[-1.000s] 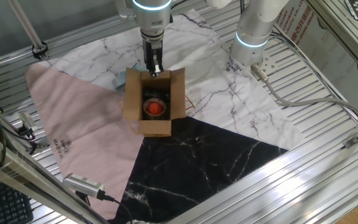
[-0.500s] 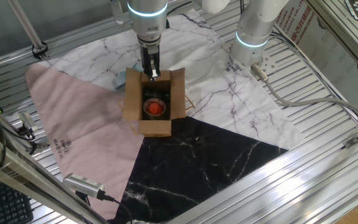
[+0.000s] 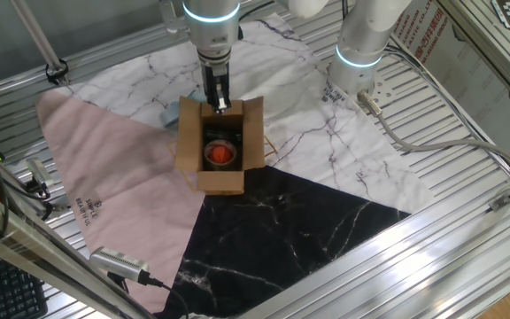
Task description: Cover the box
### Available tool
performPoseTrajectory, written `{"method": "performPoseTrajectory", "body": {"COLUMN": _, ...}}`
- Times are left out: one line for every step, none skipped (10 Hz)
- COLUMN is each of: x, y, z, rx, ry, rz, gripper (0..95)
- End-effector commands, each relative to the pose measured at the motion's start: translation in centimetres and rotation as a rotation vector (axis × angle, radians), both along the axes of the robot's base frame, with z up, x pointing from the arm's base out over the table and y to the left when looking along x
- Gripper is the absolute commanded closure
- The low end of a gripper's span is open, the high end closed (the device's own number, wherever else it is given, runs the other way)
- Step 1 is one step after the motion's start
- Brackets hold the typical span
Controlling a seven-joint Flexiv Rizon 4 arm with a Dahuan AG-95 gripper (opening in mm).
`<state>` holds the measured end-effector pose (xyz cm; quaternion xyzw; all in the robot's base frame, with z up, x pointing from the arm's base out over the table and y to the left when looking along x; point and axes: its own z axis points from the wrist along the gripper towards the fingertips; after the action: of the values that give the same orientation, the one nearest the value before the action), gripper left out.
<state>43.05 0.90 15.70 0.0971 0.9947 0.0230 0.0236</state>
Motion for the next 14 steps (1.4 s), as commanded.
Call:
{"method": "performPoseTrajectory", "body": {"x": 0.0, "y": 0.0, "z": -0.1, "rx": 0.000, "ry": -0.002, "rz": 0.000, "gripper": 95.0}}
{"method": "performPoseTrajectory", "body": {"x": 0.0, "y": 0.1, "z": -0.2, "rx": 0.001, "ry": -0.003, "rz": 0.000, "gripper": 95.0}}
{"method": "performPoseTrajectory", "body": {"x": 0.0, "y": 0.1, "z": -0.4, "rx": 0.003, "ry": -0.002, "rz": 0.000, "gripper": 95.0}}
{"method": "performPoseTrajectory", "body": {"x": -0.1, "y": 0.2, "z": -0.5, "rx": 0.004, "ry": -0.002, "rz": -0.001, "gripper": 95.0}}
{"method": "performPoseTrajectory", "body": {"x": -0.1, "y": 0.2, "z": -0.8, "rx": 0.006, "ry": -0.004, "rz": -0.001, "gripper": 95.0}}
{"method": "performPoseTrajectory", "body": {"x": -0.2, "y": 0.2, "z": -0.9, "rx": 0.006, "ry": -0.004, "rz": 0.000, "gripper": 95.0}}
{"method": "performPoseTrajectory", "body": {"x": -0.2, "y": 0.1, "z": -1.2, "rx": 0.007, "ry": -0.005, "rz": 0.002, "gripper": 95.0}}
{"method": "performPoseTrajectory", "body": {"x": -0.2, "y": 0.0, "z": -1.4, "rx": 0.007, "ry": -0.005, "rz": 0.004, "gripper": 95.0}}
{"method": "performPoseTrajectory", "body": {"x": -0.2, "y": -0.1, "z": -1.5, "rx": 0.005, "ry": -0.005, "rz": 0.006, "gripper": 95.0}}
{"method": "performPoseTrajectory", "body": {"x": -0.2, "y": -0.2, "z": -1.7, "rx": 0.007, "ry": -0.008, "rz": 0.007, "gripper": 95.0}}
{"method": "performPoseTrajectory", "body": {"x": -0.2, "y": -0.2, "z": -1.9, "rx": 0.008, "ry": -0.007, "rz": 0.010, "gripper": 95.0}}
{"method": "performPoseTrajectory", "body": {"x": -0.2, "y": -0.3, "z": -2.0, "rx": 0.007, "ry": -0.007, "rz": 0.012, "gripper": 95.0}}
{"method": "performPoseTrajectory", "body": {"x": -0.1, "y": -0.5, "z": -2.2, "rx": 0.006, "ry": -0.008, "rz": 0.015, "gripper": 95.0}}
{"method": "performPoseTrajectory", "body": {"x": -0.1, "y": -0.5, "z": -2.3, "rx": 0.007, "ry": -0.008, "rz": 0.015, "gripper": 95.0}}
